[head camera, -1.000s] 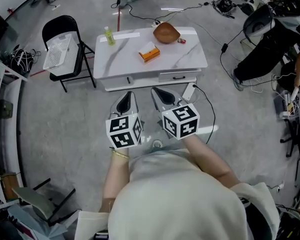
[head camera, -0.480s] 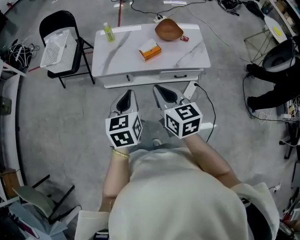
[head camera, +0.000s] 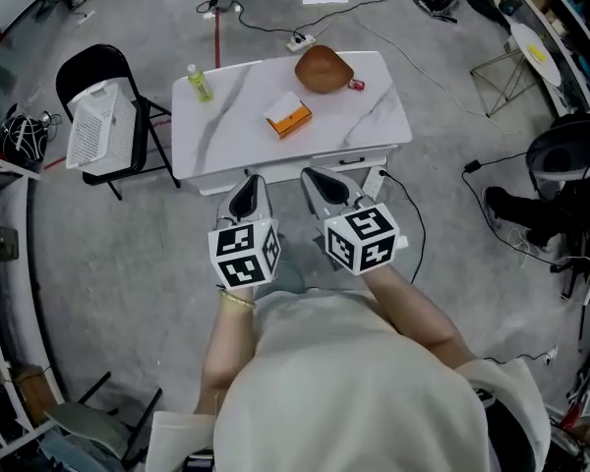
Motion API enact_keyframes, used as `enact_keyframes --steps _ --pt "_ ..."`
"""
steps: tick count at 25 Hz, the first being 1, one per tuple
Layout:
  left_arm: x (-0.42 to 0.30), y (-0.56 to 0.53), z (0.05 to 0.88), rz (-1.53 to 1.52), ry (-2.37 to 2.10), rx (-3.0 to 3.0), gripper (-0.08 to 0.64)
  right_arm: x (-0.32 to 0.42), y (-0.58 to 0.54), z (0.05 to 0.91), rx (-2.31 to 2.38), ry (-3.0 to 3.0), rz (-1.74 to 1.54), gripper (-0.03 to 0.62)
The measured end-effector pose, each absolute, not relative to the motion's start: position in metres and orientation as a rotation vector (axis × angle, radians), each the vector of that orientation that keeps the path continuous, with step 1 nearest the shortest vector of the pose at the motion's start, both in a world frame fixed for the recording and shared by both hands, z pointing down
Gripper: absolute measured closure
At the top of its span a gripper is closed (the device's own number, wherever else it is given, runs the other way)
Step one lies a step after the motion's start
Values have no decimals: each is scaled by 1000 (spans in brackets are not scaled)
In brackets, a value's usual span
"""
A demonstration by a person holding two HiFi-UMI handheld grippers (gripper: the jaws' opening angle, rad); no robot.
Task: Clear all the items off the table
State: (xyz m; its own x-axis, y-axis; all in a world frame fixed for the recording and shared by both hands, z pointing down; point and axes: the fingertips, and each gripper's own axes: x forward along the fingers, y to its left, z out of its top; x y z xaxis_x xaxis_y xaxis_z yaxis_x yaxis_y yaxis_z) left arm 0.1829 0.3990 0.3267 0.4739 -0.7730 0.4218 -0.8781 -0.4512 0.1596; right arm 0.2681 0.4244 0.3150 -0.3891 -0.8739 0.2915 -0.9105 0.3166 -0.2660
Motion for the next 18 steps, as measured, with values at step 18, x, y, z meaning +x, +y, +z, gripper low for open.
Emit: enact_keyframes --steps 18 --pt "161 254 336 471 -1260 2386 551 248 288 331 1750 -2341 673 595"
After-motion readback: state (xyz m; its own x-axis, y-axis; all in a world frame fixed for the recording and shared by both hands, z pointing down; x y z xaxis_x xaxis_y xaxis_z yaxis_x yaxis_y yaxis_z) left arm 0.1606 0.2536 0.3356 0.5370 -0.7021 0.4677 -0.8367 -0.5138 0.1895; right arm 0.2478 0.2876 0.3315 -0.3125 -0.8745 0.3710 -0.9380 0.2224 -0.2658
